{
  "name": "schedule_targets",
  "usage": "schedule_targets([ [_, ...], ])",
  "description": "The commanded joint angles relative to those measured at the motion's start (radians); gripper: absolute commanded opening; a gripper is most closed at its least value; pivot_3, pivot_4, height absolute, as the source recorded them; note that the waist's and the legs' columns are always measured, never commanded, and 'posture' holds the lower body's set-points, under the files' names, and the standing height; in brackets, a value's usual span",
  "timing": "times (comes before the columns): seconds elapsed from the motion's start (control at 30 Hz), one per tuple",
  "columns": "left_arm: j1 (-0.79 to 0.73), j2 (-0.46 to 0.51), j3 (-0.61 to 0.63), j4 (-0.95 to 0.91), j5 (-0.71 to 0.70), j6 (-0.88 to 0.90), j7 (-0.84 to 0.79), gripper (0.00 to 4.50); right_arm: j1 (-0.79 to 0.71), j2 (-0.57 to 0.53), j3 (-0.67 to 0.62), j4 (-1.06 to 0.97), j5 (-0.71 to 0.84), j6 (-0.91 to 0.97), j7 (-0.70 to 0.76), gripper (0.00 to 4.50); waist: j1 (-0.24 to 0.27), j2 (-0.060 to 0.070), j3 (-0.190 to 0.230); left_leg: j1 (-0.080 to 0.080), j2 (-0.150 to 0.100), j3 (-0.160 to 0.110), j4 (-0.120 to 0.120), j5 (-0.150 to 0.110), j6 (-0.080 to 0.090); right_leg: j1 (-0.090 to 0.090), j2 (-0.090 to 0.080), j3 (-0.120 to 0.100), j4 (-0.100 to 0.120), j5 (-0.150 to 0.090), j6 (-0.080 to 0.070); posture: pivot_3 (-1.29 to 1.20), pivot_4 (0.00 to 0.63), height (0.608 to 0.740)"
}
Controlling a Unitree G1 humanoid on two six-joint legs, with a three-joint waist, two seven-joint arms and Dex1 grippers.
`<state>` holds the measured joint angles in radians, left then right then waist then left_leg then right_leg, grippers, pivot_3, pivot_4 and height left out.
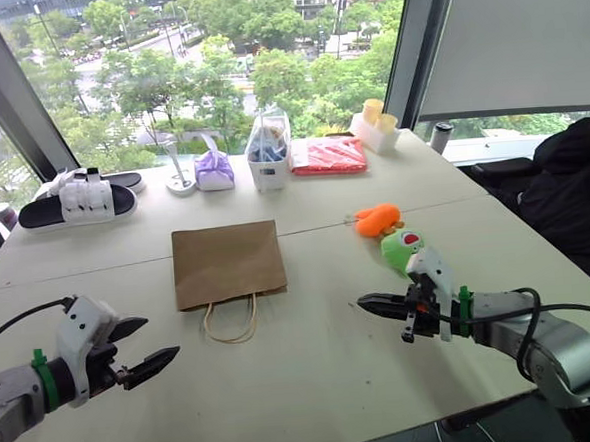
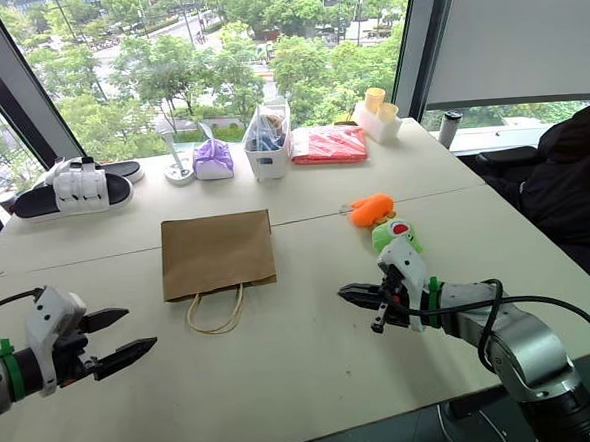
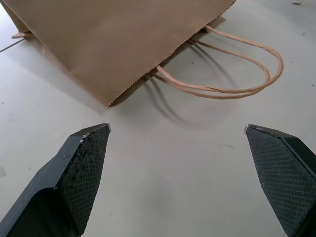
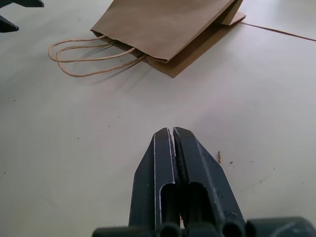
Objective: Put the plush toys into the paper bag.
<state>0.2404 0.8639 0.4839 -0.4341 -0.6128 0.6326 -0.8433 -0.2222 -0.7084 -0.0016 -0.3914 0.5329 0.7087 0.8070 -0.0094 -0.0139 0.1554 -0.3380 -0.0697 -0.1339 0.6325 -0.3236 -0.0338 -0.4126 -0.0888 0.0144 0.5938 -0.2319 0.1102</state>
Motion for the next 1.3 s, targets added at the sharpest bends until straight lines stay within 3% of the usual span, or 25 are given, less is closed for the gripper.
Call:
schedule_targets([
  [0.03,-0.019,0.008,0.014,-0.008,-0.002,0.015,0.016,4.5,-0.014,0.001,-0.011,-0.031,0.009,-0.007,0.001,0.05,0.0,0.0,0.0,0.0,0.0,0.0,0.0,0.0,0.0,0.0,0.0,0.0,0.0,0.0,0.0,0.0,0.15,0.74],
  [0.33,-0.012,-0.022,0.027,-0.044,-0.02,0.027,0.036,4.5,-0.039,0.012,0.002,-0.013,0.002,-0.001,-0.003,0.05,-0.001,0.0,0.0,0.0,0.0,0.0,0.0,0.0,0.0,0.0,0.0,0.0,0.0,0.0,0.0,0.0,0.15,0.74],
  [0.53,-0.018,0.017,0.015,-0.038,0.034,-0.012,0.02,4.5,-0.037,0.017,0.014,-0.009,-0.009,-0.015,-0.005,0.05,0.001,0.0,0.0,0.0,0.0,0.0,0.0,0.0,0.0,0.0,0.0,0.0,0.0,0.0,0.0,0.0,0.15,0.74],
  [0.73,-0.124,0.074,-0.058,-0.01,0.076,-0.082,-0.038,4.5,-0.059,0.024,0.043,-0.058,0.009,0.009,0.002,0.05,0.001,0.0,0.0,0.0,0.0,0.0,0.0,0.0,0.0,0.0,0.0,0.0,0.0,0.0,0.0,0.0,0.15,0.74],
  [0.9,-0.239,0.081,-0.209,0.077,0.141,-0.154,-0.099,4.5,-0.053,0.051,0.078,-0.101,-0.01,0.01,-0.036,0.05,-0.002,0.0,0.0,0.0,0.0,0.0,0.0,0.0,0.0,0.0,0.0,0.0,0.001,0.0,0.0,0.0,0.15,0.74],
  [1.3,-0.297,0.081,-0.352,0.14,0.27,-0.315,-0.18,4.5,0.003,0.071,0.055,-0.139,-0.013,0.014,-0.12,0.05,0.0,-0.001,0.0,0.0,0.0,0.0,0.0,0.0,0.0,-0.001,0.0,0.0,0.001,0.0,0.0,0.0,0.15,0.74],
])
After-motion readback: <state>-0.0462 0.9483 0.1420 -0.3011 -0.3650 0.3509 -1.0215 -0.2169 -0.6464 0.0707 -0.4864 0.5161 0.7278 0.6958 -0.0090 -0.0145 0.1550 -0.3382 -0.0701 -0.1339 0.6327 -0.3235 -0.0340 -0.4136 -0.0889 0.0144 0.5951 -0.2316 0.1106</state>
